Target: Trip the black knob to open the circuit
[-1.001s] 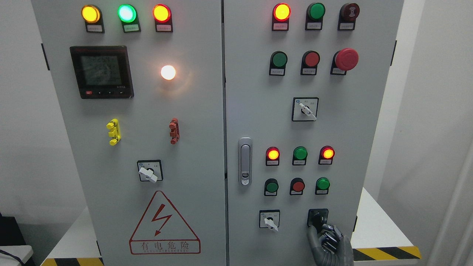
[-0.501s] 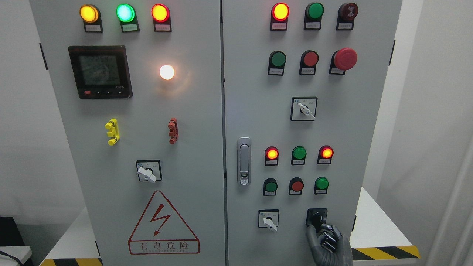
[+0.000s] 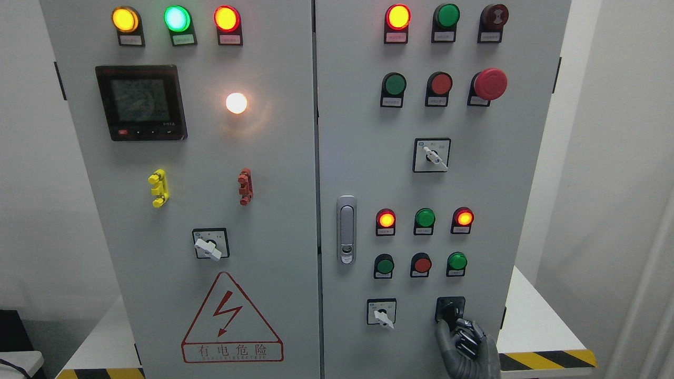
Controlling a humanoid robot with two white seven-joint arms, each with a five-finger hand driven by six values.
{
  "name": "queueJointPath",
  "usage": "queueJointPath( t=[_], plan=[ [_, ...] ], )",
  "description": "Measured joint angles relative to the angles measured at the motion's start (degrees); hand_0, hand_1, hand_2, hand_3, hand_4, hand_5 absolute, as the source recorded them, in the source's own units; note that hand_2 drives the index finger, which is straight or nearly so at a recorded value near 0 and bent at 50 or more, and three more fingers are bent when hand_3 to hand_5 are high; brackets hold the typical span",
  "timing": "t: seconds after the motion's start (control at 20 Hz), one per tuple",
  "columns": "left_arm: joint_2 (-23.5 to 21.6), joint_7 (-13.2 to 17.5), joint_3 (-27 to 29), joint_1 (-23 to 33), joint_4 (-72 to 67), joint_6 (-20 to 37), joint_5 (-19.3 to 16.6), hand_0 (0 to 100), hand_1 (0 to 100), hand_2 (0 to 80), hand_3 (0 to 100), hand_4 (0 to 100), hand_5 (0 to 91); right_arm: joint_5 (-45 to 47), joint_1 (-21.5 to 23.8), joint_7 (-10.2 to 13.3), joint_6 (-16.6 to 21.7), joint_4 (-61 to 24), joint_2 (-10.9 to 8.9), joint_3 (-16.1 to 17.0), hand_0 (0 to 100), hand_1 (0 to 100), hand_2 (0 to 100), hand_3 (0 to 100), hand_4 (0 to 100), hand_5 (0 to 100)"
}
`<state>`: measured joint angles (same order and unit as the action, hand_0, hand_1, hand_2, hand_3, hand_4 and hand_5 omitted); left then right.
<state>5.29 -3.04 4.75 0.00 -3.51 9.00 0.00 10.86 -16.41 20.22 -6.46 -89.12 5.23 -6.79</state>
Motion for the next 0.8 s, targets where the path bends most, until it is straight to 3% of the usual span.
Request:
queueJointPath(
  t=[0.8],
  plan=[
    [0.0, 0.0, 0.0, 0.0, 0.0, 0.0, 0.0, 12, 39, 0.0, 0, 0, 0.0, 0.4, 0.0, 0.0, 0.0, -0.3, 0.04, -0.6, 62, 80, 64, 96, 97, 98]
  ],
)
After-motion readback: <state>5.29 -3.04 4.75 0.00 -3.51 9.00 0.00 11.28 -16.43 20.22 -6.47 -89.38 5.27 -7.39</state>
